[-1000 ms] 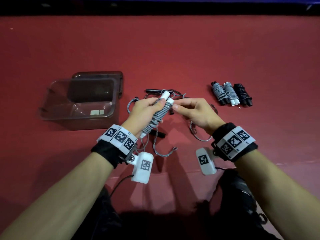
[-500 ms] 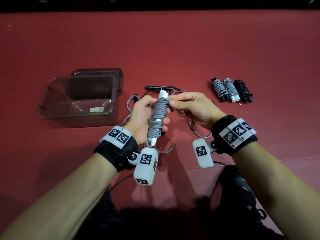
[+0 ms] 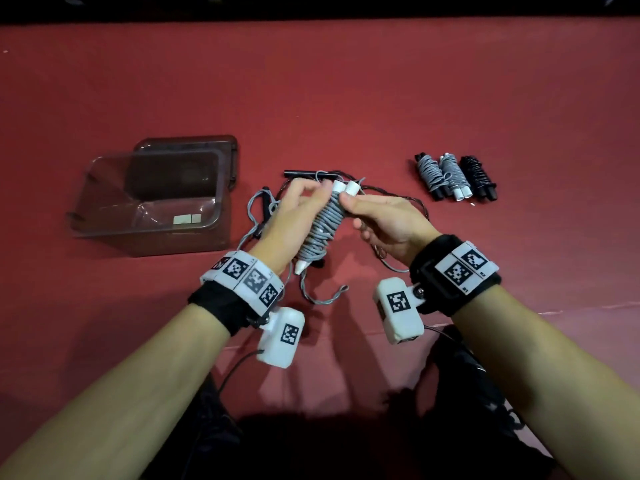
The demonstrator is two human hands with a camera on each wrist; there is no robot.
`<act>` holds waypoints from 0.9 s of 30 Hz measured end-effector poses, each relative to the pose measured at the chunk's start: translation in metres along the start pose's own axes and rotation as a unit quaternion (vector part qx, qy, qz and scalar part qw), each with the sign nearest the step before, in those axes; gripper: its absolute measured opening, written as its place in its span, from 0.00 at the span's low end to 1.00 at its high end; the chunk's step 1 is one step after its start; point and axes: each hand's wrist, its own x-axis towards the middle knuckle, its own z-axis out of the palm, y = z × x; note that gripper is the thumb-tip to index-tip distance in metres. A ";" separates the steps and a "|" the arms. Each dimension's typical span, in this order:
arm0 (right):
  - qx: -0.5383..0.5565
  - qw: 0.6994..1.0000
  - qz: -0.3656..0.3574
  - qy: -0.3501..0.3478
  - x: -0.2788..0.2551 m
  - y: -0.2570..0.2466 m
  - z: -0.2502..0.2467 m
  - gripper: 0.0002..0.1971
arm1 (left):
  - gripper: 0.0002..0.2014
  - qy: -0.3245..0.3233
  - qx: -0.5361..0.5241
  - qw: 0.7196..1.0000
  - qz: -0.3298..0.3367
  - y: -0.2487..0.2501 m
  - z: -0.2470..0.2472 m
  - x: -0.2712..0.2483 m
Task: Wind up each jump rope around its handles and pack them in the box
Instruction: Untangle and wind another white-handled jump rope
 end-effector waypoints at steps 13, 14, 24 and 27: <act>-0.122 0.988 -0.093 -0.034 0.005 -0.002 0.000 0.11 | 0.10 -0.027 -0.094 0.995 -0.037 0.001 -0.012 0.004; -0.121 0.988 -0.096 -0.025 0.005 -0.002 0.001 0.10 | 0.10 -0.028 -0.112 0.992 -0.046 0.002 -0.009 0.001; -0.087 0.992 -0.088 0.000 0.005 -0.001 0.005 0.09 | 0.04 0.038 -0.006 0.991 0.129 0.002 0.002 -0.010; -0.085 0.992 -0.094 0.021 0.003 0.002 0.007 0.06 | 0.05 0.021 0.043 0.990 0.131 0.002 0.001 -0.010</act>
